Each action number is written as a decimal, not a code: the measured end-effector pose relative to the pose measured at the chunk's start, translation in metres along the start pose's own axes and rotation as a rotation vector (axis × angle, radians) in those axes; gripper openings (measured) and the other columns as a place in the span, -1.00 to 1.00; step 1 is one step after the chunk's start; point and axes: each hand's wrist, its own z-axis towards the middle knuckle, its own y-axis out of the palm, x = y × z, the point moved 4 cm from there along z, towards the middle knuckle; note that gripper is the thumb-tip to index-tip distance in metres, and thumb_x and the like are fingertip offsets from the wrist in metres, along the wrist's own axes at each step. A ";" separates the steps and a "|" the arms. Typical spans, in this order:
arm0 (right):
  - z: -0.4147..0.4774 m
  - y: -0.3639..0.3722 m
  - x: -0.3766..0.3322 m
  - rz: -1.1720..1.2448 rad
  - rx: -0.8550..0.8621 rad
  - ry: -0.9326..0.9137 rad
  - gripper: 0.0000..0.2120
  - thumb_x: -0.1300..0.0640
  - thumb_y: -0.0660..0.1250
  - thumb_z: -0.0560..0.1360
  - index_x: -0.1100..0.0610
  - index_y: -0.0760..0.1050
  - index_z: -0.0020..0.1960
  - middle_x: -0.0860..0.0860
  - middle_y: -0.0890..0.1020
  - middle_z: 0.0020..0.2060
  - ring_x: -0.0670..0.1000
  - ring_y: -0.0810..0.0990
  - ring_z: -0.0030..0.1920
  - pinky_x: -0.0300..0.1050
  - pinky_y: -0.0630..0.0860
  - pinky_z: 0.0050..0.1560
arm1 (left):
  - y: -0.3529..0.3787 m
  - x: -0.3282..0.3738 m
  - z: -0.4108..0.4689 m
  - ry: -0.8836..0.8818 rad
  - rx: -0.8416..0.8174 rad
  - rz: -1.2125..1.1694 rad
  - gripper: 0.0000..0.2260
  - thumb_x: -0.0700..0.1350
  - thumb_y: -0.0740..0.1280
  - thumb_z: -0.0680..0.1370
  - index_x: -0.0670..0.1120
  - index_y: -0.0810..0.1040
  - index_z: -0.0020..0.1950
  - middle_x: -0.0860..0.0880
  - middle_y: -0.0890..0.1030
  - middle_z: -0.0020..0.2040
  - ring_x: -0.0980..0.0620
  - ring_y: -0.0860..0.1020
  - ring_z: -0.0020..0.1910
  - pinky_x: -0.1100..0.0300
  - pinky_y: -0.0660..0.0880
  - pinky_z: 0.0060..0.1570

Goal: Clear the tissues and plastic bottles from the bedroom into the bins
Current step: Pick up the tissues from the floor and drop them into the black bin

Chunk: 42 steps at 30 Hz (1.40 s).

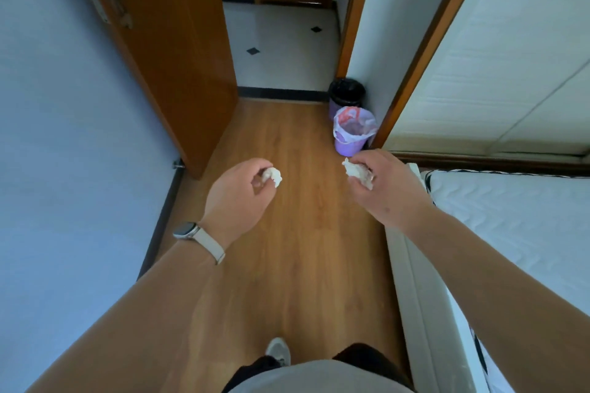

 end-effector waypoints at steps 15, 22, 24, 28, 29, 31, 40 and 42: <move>0.180 -0.024 0.145 0.085 0.027 0.105 -0.68 0.00 0.36 0.51 -0.02 0.44 0.25 -0.19 0.44 -0.01 -0.12 0.50 -0.05 -0.26 0.44 -0.01 | 0.095 0.042 0.216 0.044 -0.052 0.002 -0.88 -0.02 0.30 0.56 0.12 0.56 0.07 0.24 0.59 -0.09 0.21 0.54 -0.08 0.26 0.50 -0.10; 0.292 -0.052 0.218 0.083 -0.020 0.070 -0.64 -0.04 0.34 0.52 -0.06 0.39 0.29 -0.16 0.48 0.05 -0.10 0.52 -0.04 -0.37 0.41 -0.15 | 0.125 0.078 0.327 -0.006 -0.028 0.045 -0.85 -0.01 0.31 0.58 0.09 0.57 0.14 0.25 0.58 -0.06 0.22 0.55 -0.05 0.26 0.52 -0.07; 0.321 -0.058 0.229 0.087 0.001 0.063 -0.62 -0.03 0.35 0.51 -0.06 0.40 0.30 -0.16 0.47 0.06 -0.08 0.52 -0.03 -0.40 0.40 -0.19 | 0.130 0.085 0.352 0.006 -0.015 0.043 -0.88 -0.03 0.31 0.58 0.09 0.57 0.10 0.22 0.59 -0.08 0.22 0.54 -0.07 0.28 0.50 -0.11; 0.370 -0.059 0.236 0.104 0.000 0.075 -0.63 -0.05 0.35 0.51 -0.07 0.41 0.29 -0.19 0.43 0.03 -0.10 0.48 -0.05 -0.46 0.32 -0.26 | 0.131 0.079 0.395 -0.024 -0.013 0.056 -0.88 -0.03 0.32 0.58 0.10 0.56 0.10 0.21 0.59 -0.07 0.24 0.53 -0.08 0.35 0.46 -0.13; 0.384 -0.057 0.236 0.096 -0.005 0.070 -0.64 -0.07 0.35 0.51 -0.09 0.41 0.28 -0.19 0.44 0.03 -0.10 0.48 -0.06 -0.46 0.32 -0.26 | 0.130 0.075 0.408 -0.032 -0.009 0.056 -0.88 -0.04 0.32 0.58 0.10 0.56 0.10 0.20 0.59 -0.08 0.24 0.54 -0.08 0.37 0.44 -0.15; 0.413 -0.051 0.238 0.094 0.004 0.052 -0.66 -0.12 0.34 0.51 -0.13 0.40 0.26 -0.20 0.47 0.04 -0.09 0.51 -0.05 -0.41 0.39 -0.22 | 0.128 0.063 0.435 -0.037 0.000 0.054 -0.87 -0.03 0.33 0.57 0.11 0.56 0.11 0.20 0.59 -0.07 0.25 0.53 -0.09 0.40 0.39 -0.17; 0.555 -0.017 0.218 0.025 -0.009 0.124 -0.73 -0.04 0.29 0.54 -0.07 0.42 0.23 -0.16 0.48 0.04 -0.08 0.50 -0.05 -0.28 0.44 -0.06 | 0.113 -0.026 0.574 -0.050 -0.031 0.026 -0.78 0.00 0.33 0.58 0.08 0.54 0.23 0.16 0.58 0.04 0.19 0.53 -0.01 0.32 0.47 -0.04; 0.588 -0.009 0.204 0.020 -0.012 0.148 -0.73 -0.01 0.29 0.54 -0.05 0.43 0.23 -0.15 0.49 0.03 -0.09 0.49 -0.06 -0.25 0.43 -0.07 | 0.105 -0.048 0.608 -0.040 -0.050 0.016 -0.78 0.01 0.33 0.58 0.08 0.54 0.23 0.16 0.58 0.04 0.21 0.52 -0.02 0.36 0.44 -0.07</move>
